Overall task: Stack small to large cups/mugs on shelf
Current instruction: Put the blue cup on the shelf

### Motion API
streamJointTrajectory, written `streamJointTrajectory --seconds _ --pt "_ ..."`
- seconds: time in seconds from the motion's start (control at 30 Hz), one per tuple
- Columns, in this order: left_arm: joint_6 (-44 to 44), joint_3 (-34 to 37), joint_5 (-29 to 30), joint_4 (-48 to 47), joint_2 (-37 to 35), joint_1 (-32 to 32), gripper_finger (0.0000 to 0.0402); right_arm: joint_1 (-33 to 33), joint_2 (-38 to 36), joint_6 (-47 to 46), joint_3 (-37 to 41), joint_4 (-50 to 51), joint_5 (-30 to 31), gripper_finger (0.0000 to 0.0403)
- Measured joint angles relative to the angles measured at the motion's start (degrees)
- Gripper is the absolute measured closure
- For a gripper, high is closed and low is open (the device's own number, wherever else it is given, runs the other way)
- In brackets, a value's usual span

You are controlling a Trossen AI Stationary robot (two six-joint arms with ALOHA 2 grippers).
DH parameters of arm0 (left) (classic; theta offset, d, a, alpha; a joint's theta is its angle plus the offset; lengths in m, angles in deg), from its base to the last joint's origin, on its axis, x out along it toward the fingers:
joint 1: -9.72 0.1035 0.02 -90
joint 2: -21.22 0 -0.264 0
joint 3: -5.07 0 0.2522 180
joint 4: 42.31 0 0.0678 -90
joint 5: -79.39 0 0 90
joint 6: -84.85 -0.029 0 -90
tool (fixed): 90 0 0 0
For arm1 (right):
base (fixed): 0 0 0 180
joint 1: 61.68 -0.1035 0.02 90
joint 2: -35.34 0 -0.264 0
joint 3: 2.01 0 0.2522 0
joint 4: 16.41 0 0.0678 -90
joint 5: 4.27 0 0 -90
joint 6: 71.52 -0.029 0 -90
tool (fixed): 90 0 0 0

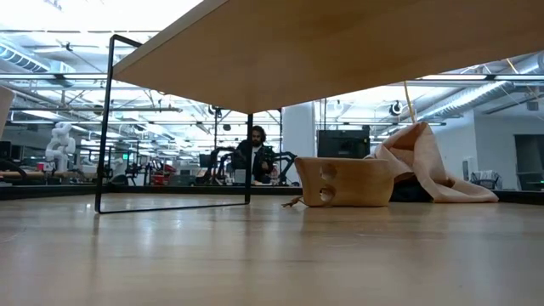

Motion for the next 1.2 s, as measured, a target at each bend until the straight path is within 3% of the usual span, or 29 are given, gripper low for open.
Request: streamJointTrajectory --seconds 0.77,1.2 --pt "-0.2 0.0 -0.3 0.0 0.0 0.0 0.0364 0.1 -0.2 1.5 0.0 0.8 0.2 0.0053" --pt "-0.3 0.0 -0.3 0.0 0.0 0.0 0.0364 0.0 -0.2 7.4 0.0 2.3 -1.8 0.0053"
